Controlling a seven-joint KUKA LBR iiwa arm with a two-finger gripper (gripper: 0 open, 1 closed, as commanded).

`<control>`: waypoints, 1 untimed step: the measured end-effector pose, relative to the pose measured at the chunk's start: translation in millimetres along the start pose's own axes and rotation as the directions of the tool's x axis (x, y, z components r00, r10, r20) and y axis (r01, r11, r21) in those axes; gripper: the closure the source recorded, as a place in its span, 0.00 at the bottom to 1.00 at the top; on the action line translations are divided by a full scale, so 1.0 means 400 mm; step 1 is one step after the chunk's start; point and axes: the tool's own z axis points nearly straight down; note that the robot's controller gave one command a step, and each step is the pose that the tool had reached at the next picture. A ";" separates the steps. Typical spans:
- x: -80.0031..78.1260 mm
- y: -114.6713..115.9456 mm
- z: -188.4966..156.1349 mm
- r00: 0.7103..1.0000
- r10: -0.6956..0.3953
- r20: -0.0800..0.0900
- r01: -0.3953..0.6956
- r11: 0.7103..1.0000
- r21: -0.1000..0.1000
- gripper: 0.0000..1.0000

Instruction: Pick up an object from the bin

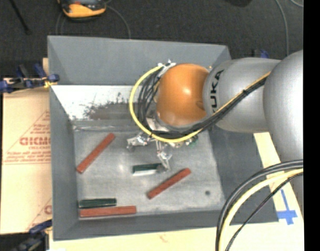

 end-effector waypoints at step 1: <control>0.000 0.000 0.000 1.000 0.000 0.000 0.000 1.000 0.000 0.00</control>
Offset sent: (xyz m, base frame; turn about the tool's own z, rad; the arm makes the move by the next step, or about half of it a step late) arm -0.0689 -0.0278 0.0026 -0.6325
